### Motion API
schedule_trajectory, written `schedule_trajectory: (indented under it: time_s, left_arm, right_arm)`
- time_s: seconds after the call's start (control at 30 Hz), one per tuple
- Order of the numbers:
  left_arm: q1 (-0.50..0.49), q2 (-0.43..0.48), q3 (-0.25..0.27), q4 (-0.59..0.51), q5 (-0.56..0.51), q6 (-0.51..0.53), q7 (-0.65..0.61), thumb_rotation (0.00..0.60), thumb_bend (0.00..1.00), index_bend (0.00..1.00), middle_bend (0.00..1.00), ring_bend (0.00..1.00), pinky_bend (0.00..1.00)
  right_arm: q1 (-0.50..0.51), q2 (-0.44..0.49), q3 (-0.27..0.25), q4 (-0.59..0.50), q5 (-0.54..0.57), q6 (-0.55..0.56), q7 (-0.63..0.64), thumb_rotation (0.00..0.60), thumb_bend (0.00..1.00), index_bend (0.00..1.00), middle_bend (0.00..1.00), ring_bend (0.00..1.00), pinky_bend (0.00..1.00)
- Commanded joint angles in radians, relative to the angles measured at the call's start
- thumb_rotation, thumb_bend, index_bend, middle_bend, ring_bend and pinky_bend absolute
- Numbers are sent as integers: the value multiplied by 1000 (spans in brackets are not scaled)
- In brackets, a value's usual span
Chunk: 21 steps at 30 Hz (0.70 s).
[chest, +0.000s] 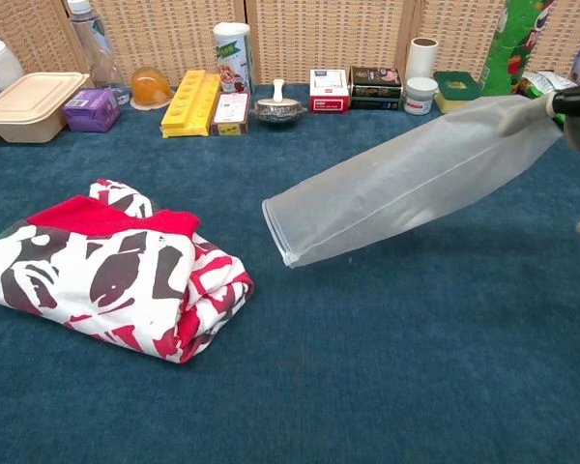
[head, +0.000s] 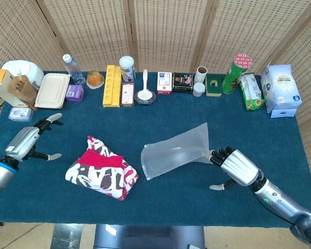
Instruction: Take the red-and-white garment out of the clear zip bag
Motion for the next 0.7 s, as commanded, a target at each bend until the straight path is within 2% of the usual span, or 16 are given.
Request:
schedule_trajectory:
  time_s: [0.03, 0.17, 0.3, 0.4, 0.47, 0.5, 0.6, 0.7]
  left_arm:
    - [54, -2, 0, 2, -20, 62, 54, 600, 111, 35, 226, 110, 249]
    - [120, -12, 8, 1, -38, 129, 137, 600, 171, 38, 226, 110, 255]
    - [166, -19, 16, 3, -40, 174, 172, 600, 175, 71, 226, 109, 255]
    - [202, -24, 28, 11, -34, 205, 195, 600, 175, 84, 226, 110, 255]
    - [225, -30, 32, 19, -33, 228, 217, 600, 174, 84, 226, 110, 256]
    - [235, -35, 32, 23, -34, 239, 229, 600, 174, 84, 226, 110, 256]
    - [262, -47, 35, 37, -34, 266, 264, 600, 174, 84, 226, 110, 256]
    - [297, -63, 37, 49, -41, 300, 307, 600, 175, 91, 226, 109, 255]
  right_arm:
    - [-20, 43, 28, -87, 47, -4, 42, 118, 40, 202, 362, 528, 605]
    - [-45, 87, 53, -174, 100, -17, 70, 116, 61, 200, 363, 527, 598]
    - [-66, 129, 63, -238, 147, -51, 75, 112, 65, 200, 362, 506, 568]
    - [-80, 176, 53, -291, 171, -98, 78, 87, 53, 172, 302, 413, 442]
    - [-87, 207, 45, -329, 191, -139, 62, 80, 41, 104, 217, 311, 315]
    - [-91, 218, 46, -346, 202, -154, 48, 80, 38, 84, 196, 284, 290]
    - [-106, 239, 51, -379, 233, -180, 22, 79, 43, 74, 188, 263, 272]
    - [-130, 252, 66, -402, 271, -185, -11, 78, 85, 96, 224, 285, 302]
